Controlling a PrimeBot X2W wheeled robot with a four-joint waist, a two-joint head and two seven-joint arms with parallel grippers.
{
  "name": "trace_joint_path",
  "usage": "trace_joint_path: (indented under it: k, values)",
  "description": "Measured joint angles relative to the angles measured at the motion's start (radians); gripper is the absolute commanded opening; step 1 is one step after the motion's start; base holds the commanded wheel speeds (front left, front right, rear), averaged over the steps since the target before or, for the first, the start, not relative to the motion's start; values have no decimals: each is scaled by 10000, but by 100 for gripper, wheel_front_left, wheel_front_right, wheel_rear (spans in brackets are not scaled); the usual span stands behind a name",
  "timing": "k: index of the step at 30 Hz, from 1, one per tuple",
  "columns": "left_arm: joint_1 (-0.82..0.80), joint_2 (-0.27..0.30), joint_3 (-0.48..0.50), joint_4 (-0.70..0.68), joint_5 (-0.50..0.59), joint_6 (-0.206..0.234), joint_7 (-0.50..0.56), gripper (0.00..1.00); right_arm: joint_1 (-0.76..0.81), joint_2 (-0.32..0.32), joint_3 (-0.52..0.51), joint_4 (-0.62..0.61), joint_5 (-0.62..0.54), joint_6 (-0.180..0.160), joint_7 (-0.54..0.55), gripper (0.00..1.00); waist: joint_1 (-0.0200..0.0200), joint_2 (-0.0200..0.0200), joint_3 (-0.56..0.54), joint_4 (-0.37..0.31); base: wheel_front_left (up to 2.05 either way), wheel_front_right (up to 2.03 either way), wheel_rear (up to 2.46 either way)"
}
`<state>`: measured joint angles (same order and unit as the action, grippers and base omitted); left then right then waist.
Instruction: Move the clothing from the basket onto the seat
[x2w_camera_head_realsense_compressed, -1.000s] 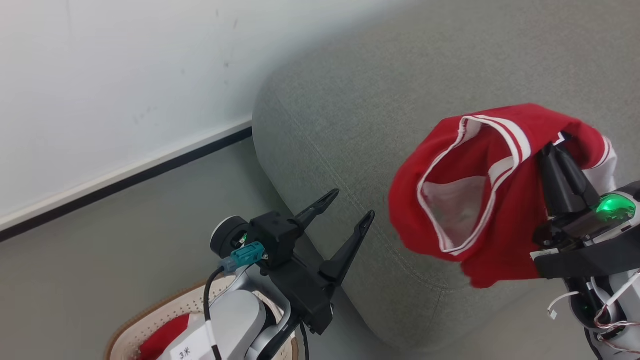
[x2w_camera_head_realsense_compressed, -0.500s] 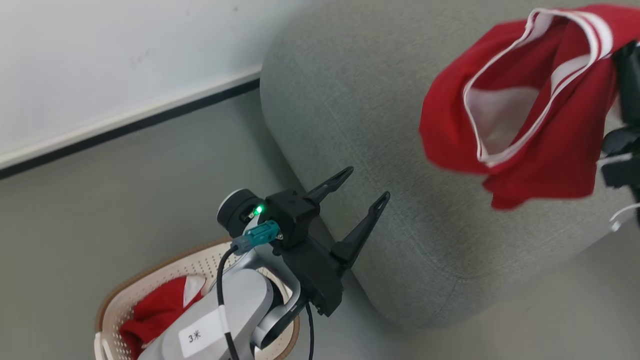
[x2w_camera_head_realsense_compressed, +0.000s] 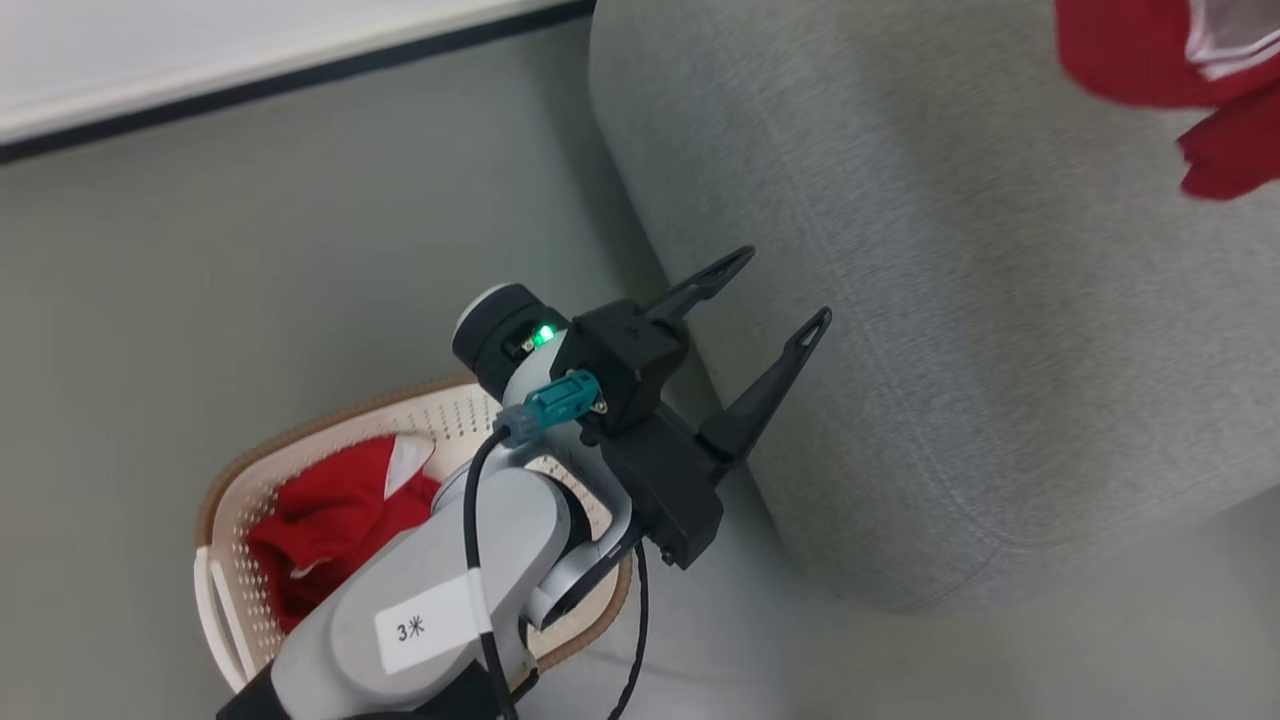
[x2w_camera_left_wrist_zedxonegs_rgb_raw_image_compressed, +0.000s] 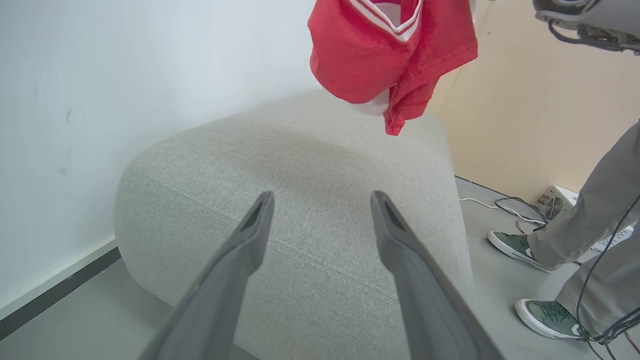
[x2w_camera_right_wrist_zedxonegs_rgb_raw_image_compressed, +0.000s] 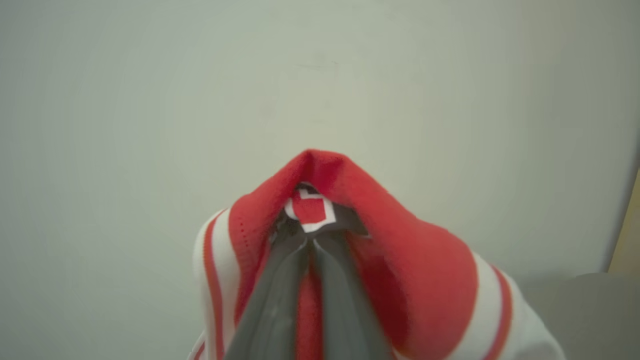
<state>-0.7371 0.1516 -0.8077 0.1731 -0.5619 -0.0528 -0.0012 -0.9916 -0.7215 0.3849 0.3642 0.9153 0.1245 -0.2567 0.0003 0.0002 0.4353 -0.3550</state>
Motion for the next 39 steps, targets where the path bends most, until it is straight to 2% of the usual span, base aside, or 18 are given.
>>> trace_joint_path:
  k: [7,14,19,27,35,37,38,39]
  values:
    - [-565,-2,35,-211,157,8,217,100,-1127,-414,-261,1210,775,0,-2,0,-1,0,963,446,0,0,0]
    - [-1011,36,199,-109,196,-2,242,100,-1500,-242,328,2460,1087,0,6,0,0,0,1888,840,0,0,0]
    - [-1033,134,313,130,198,-2,117,100,-1504,159,1053,3173,1164,0,194,0,0,1,2298,1091,0,0,0]
    - [-1058,121,426,625,196,-82,-274,100,-1142,257,1952,4322,1824,0,1133,0,-3,-1,2178,1272,0,0,0]
    - [-1014,59,437,1035,176,-105,-644,100,-949,305,2683,4598,2040,0,1870,0,-4,-1,1702,1291,0,0,0]
    - [-978,46,437,1177,161,-178,-761,100,-949,320,2763,4660,2146,0,1954,44,-4,-1,1553,1285,0,0,0]
    - [-951,48,441,1231,153,-178,-811,100,-950,316,2824,4698,2192,0,2029,85,-4,-1,1472,1279,0,0,0]
    - [-927,52,445,1302,134,-180,-849,100,-950,316,2911,4736,2211,0,2082,100,-4,-1,1385,1273,0,0,0]
